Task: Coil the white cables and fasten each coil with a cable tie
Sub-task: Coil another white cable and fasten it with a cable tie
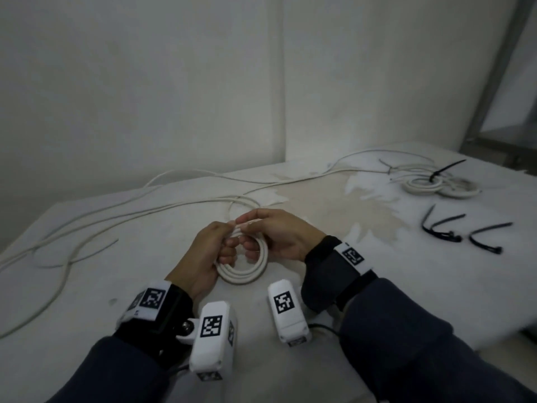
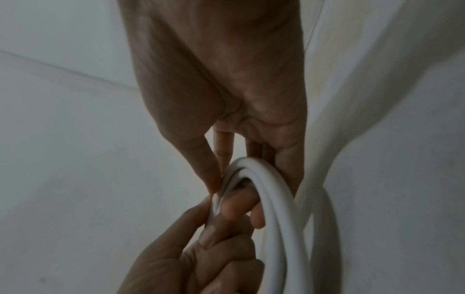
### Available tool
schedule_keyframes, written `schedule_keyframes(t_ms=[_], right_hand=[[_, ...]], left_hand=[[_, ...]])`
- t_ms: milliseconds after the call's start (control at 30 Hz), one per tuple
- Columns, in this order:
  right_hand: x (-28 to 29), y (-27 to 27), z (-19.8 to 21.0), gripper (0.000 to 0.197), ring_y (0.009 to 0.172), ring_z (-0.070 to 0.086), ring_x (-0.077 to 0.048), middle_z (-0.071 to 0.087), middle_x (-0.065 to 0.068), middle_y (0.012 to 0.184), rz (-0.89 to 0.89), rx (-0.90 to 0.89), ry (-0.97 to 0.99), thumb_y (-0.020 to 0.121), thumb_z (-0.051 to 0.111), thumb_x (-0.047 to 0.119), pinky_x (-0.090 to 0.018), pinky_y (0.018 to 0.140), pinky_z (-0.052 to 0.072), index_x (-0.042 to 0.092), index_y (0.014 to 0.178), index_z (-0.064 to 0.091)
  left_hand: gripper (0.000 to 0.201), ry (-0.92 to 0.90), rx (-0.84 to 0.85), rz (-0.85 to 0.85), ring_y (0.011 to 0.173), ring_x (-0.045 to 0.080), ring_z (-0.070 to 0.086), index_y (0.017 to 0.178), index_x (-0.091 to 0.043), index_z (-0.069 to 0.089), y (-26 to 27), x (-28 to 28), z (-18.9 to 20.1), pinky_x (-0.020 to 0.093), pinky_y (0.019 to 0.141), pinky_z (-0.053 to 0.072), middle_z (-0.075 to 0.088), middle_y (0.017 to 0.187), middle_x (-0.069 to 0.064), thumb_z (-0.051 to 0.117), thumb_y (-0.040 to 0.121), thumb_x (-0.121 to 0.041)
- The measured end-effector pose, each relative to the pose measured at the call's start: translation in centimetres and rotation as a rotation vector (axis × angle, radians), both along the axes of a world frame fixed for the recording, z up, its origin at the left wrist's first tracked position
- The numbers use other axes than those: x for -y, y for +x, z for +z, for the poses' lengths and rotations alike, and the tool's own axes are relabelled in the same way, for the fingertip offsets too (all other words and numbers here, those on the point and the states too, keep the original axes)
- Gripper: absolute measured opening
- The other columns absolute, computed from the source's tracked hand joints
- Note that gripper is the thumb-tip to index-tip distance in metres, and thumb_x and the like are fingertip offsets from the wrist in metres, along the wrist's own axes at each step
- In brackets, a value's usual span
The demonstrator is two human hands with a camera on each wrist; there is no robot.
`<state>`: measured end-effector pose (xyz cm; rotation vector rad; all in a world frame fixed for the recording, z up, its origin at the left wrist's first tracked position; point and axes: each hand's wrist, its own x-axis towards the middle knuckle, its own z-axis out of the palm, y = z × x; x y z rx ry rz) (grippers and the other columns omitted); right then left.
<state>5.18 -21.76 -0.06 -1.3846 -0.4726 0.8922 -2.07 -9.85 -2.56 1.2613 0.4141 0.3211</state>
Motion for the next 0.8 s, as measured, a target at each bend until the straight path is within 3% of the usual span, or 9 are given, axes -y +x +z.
schedule_keyframes(t_ms=[167,267,333,433,533,633,800], right_hand=[[7.0,3.2,0.7,0.013,0.057,0.058,-0.018,0.065,-0.01,0.069,-0.177,0.114,-0.129,0.092,0.058,0.002,-0.028,0.058,0.053,0.011,0.092,0.067],[12.1,6.0,0.5,0.021,0.072,0.06,-0.019,0.066,-0.004,0.077,-0.514,0.382,-0.278,0.087,0.06,0.004,-0.024,0.058,0.048,0.019,0.081,0.072],[16.2,8.1,0.2,0.026,0.077,0.061,-0.022,0.066,0.001,0.073,-0.766,0.511,-0.33,0.083,0.061,0.005,-0.028,0.064,0.048,0.024,0.069,0.071],[22.0,11.1,-0.7,0.013,0.089,0.064,-0.029,0.071,-0.009,0.086,-0.988,0.595,-0.593,0.082,0.062,0.012,-0.037,0.082,0.053,0.014,0.08,0.074],[25.9,12.7,-1.8,0.018,0.094,0.064,-0.032,0.07,-0.014,0.096,-1.012,0.501,-0.843,0.082,0.061,0.012,-0.033,0.082,0.052,0.004,0.095,0.071],[27.2,13.5,-2.4,0.02,0.091,0.063,-0.031,0.069,-0.017,0.099,-0.978,0.455,-0.895,0.081,0.065,0.008,-0.028,0.071,0.045,0.0,0.099,0.069],[26.9,13.5,-2.3,0.018,0.084,0.058,-0.028,0.068,-0.015,0.1,-0.991,0.459,-0.952,0.084,0.065,0.012,-0.026,0.069,0.041,0.001,0.097,0.069]], left_hand=[[0.022,0.046,0.004,-0.106,0.033,0.002,0.024,0.077,-0.014,0.041,5.2,6.5,-0.1,0.012,0.03,0.019,0.037,0.047,-0.004,0.041,0.099,-0.01],[0.021,0.117,-0.003,-0.126,0.033,0.003,0.026,0.078,-0.014,0.044,7.5,9.9,-0.2,0.013,0.033,0.022,0.037,0.052,-0.001,0.047,0.099,-0.013],[0.023,0.134,0.002,-0.129,0.032,0.004,0.028,0.077,-0.013,0.043,8.5,11.2,-0.4,0.014,0.034,0.023,0.037,0.055,0.001,0.049,0.099,-0.015],[0.023,0.162,-0.003,-0.122,0.033,0.004,0.03,0.077,-0.013,0.044,9.3,11.7,-0.6,0.015,0.034,0.025,0.039,0.057,0.002,0.05,0.099,-0.017],[0.022,0.164,-0.006,-0.117,0.033,0.004,0.03,0.078,-0.013,0.044,9.5,11.7,-0.7,0.015,0.034,0.024,0.039,0.058,0.003,0.05,0.099,-0.017],[0.021,0.149,0.002,-0.118,0.033,0.004,0.028,0.079,-0.013,0.044,9.4,11.5,-0.8,0.013,0.034,0.023,0.038,0.059,0.004,0.049,0.099,-0.016],[0.022,0.126,0.011,-0.125,0.033,0.004,0.027,0.078,-0.014,0.043,9.3,11.3,-0.8,0.014,0.033,0.022,0.036,0.058,0.003,0.048,0.099,-0.015]])
